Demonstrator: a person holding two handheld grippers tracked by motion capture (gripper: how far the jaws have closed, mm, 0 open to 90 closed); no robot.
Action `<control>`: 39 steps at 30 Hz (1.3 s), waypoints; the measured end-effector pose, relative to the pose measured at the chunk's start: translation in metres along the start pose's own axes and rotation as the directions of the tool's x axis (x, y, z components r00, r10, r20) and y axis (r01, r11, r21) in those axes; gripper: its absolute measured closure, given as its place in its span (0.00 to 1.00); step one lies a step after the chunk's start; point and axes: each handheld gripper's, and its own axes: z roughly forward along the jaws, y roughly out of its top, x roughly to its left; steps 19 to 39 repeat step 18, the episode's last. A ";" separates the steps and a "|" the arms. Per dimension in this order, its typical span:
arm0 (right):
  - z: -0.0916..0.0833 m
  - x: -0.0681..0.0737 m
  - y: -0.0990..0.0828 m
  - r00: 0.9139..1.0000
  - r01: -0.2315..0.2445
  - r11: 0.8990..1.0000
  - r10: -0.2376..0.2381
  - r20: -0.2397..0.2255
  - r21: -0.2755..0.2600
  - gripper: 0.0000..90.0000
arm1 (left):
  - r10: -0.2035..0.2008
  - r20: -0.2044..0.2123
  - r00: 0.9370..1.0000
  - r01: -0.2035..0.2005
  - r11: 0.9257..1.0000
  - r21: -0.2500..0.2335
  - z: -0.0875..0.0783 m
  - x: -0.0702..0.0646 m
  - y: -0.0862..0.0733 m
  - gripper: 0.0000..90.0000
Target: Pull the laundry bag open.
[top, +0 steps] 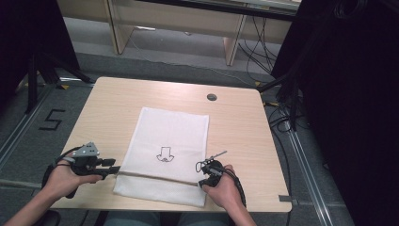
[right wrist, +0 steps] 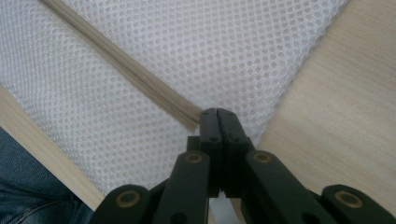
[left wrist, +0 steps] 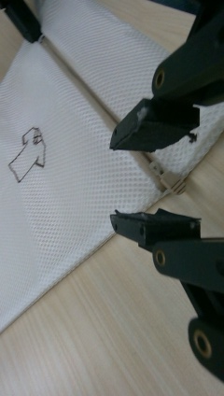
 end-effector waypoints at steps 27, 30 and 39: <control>-0.014 0.010 -0.005 0.999 0.034 0.996 -0.031 0.029 -0.082 0.77 | -0.047 -0.083 0.995 0.042 0.997 -0.064 -0.005 0.013 0.004 0.41; -0.014 0.010 -0.005 0.999 0.034 0.996 -0.031 0.029 -0.082 0.77 | -0.047 -0.083 0.995 0.042 0.997 -0.064 -0.005 0.013 0.004 0.41; -0.014 0.010 -0.005 0.999 0.034 0.996 -0.031 0.029 -0.082 0.77 | -0.047 -0.083 0.995 0.042 0.997 -0.064 -0.005 0.013 0.004 0.41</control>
